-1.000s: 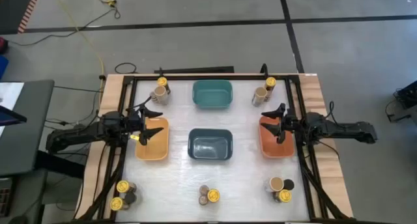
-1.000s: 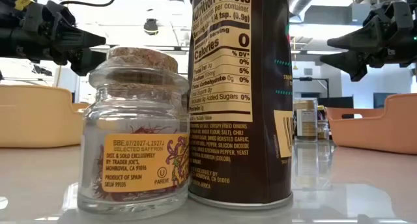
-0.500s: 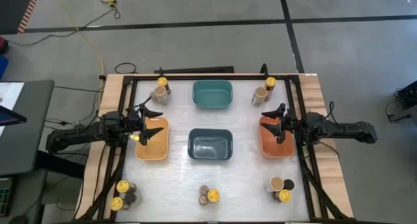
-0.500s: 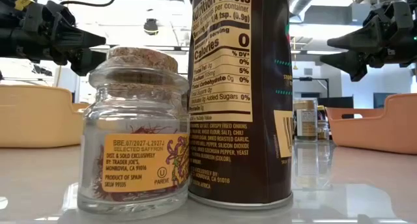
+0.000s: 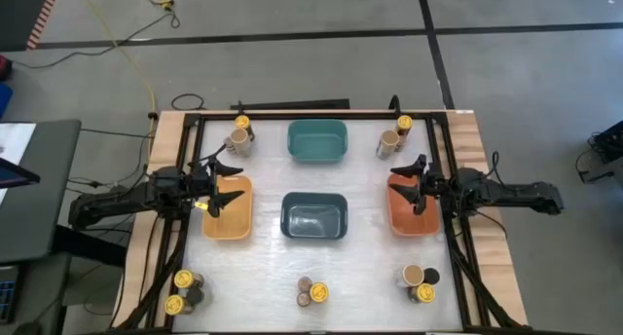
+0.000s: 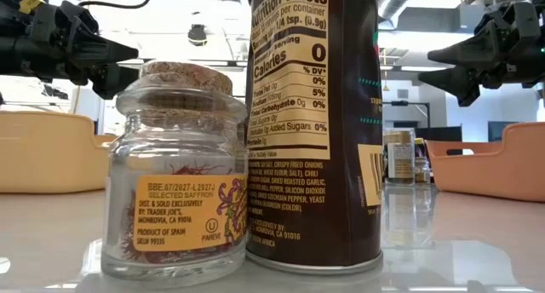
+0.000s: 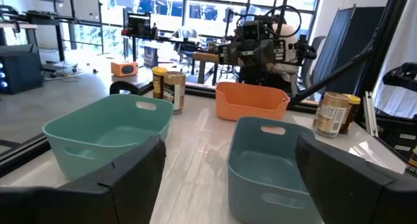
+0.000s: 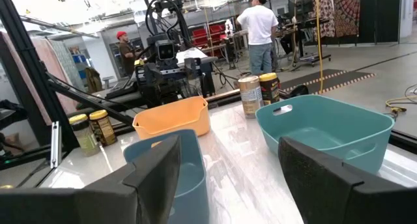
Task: Sort spices by type
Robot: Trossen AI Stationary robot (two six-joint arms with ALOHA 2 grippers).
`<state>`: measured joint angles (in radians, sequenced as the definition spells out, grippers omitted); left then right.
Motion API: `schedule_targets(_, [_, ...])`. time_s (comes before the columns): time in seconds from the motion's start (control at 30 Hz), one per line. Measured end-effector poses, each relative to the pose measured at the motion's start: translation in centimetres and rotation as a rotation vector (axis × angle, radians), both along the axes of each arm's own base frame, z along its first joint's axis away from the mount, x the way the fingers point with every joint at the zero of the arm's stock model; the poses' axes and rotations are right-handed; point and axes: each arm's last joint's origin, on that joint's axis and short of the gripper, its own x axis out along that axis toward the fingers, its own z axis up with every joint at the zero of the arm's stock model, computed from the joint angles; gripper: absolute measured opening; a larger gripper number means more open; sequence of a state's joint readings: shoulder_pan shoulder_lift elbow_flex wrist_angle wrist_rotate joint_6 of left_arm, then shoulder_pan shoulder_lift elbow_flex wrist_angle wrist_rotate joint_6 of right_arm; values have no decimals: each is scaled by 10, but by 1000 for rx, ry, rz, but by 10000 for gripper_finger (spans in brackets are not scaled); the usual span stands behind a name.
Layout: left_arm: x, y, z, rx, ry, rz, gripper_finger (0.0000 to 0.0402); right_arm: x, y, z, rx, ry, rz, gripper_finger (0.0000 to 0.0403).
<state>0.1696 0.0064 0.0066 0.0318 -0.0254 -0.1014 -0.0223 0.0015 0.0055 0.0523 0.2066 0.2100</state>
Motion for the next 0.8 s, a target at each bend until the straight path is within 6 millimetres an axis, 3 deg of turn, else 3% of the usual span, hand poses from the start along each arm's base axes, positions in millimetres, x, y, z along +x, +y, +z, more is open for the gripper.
schedule_targets(0.13, [0, 0, 0, -12, -3, 0, 326, 0, 0, 0, 0, 0, 0, 286])
schedule_targets(0.33, [0, 0, 0, -217, -47, -1, 326, 0, 0, 0, 0, 0, 0, 286])
schedule_targets(0.5, [-1, 4, 3, -333, -119, 111, 326, 0, 0, 0, 0, 0, 0, 286])
schedule_targets(0.7, [-5, 7, 18, -236, -233, 246, 326, 0, 0, 0, 0, 0, 0, 286])
schedule_targets(0.8, [-5, 9, 26, -201, -206, 326, 326, 0, 0, 0, 0, 0, 0, 286])
